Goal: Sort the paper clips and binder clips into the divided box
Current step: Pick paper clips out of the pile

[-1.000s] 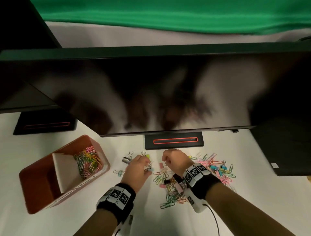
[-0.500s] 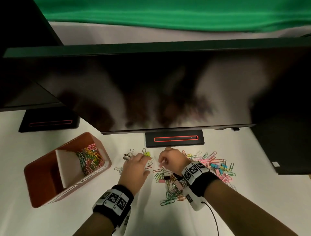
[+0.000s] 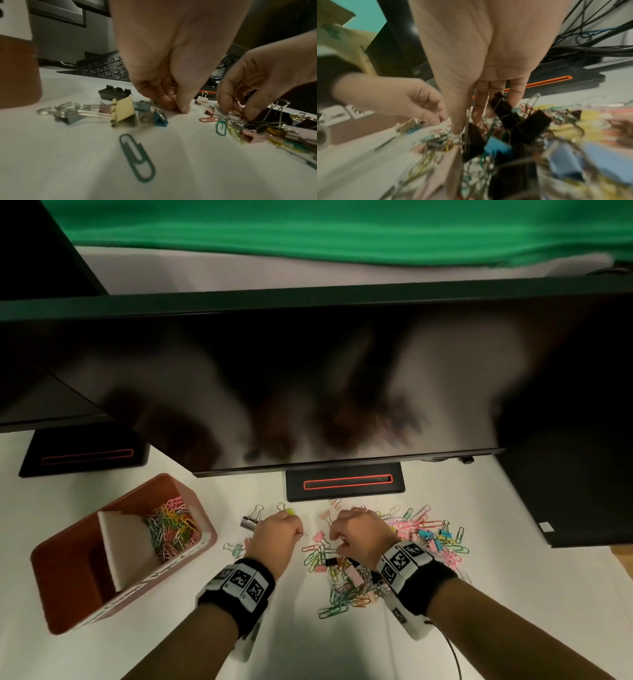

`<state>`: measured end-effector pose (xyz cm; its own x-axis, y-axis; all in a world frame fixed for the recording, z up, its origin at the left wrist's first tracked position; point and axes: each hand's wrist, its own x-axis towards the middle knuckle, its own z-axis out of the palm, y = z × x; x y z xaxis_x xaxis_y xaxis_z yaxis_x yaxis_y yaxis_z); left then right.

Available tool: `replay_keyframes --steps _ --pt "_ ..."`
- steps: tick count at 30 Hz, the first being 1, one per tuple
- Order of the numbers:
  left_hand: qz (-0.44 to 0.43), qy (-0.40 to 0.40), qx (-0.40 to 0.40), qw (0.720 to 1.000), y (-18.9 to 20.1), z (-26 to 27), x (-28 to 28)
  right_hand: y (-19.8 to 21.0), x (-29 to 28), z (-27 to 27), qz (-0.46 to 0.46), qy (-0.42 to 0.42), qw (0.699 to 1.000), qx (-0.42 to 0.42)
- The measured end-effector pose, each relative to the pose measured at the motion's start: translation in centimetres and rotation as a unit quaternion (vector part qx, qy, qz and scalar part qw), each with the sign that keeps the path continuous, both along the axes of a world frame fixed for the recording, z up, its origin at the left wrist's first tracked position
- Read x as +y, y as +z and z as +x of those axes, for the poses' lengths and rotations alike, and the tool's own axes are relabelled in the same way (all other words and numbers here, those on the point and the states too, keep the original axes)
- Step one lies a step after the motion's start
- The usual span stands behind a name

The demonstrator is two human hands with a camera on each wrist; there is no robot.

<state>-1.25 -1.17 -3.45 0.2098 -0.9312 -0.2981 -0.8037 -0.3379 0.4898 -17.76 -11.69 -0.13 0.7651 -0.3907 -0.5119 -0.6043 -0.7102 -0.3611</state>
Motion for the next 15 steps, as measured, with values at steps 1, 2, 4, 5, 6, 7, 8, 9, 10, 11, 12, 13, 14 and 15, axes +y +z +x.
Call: replay_keyframes --steps 1,2,4,5,6,7,8,9,10,11,12,13,14,15 --pt "0.012 -0.009 -0.007 1.000 0.0 0.0 -0.1 -0.1 0.2 0.1 -0.009 0.007 1.000 0.010" --pt "0.022 -0.020 -0.014 0.999 0.0 -0.1 -0.2 -0.2 0.4 0.2 -0.018 0.012 1.000 0.017" --pt "0.035 -0.040 -0.028 0.998 0.1 -0.2 -0.3 -0.1 0.6 0.5 -0.033 0.024 0.999 0.034" --pt "0.038 -0.050 -0.034 0.997 0.2 -0.2 -0.3 0.0 0.7 0.7 -0.036 0.030 0.998 0.044" --pt "0.040 -0.059 -0.038 0.997 0.3 -0.2 -0.3 0.0 0.7 0.8 -0.038 0.036 0.997 0.054" --pt "0.042 -0.067 -0.039 0.996 0.4 -0.3 -0.2 0.0 0.8 0.9 -0.042 0.040 0.996 0.061" --pt "0.045 -0.073 -0.036 0.996 0.6 -0.4 -0.2 0.0 0.8 0.9 -0.048 0.045 0.996 0.064" --pt "0.045 -0.074 -0.025 0.996 0.8 -0.5 -0.1 0.0 0.8 1.0 -0.054 0.052 0.995 0.065" --pt "0.041 -0.073 -0.012 0.996 0.9 -0.5 0.0 0.1 0.8 1.0 -0.057 0.061 0.995 0.063" --pt "0.035 -0.069 0.000 0.997 1.0 -0.5 0.1 0.2 0.8 1.0 -0.054 0.065 0.995 0.056" --pt "0.030 -0.060 0.013 0.998 1.0 -0.5 0.4 0.4 0.7 1.0 -0.040 0.059 0.997 0.040" --pt "0.021 -0.049 0.027 0.998 1.0 -0.5 0.7 0.7 0.6 0.9 -0.013 0.036 0.999 0.012" --pt "0.008 -0.036 0.042 0.998 1.0 -0.5 1.0 1.0 0.3 0.7 0.019 -0.002 1.000 -0.025" --pt "-0.004 -0.022 0.054 0.998 1.0 -0.5 1.3 1.2 -0.1 0.5 0.047 -0.045 0.996 -0.063"
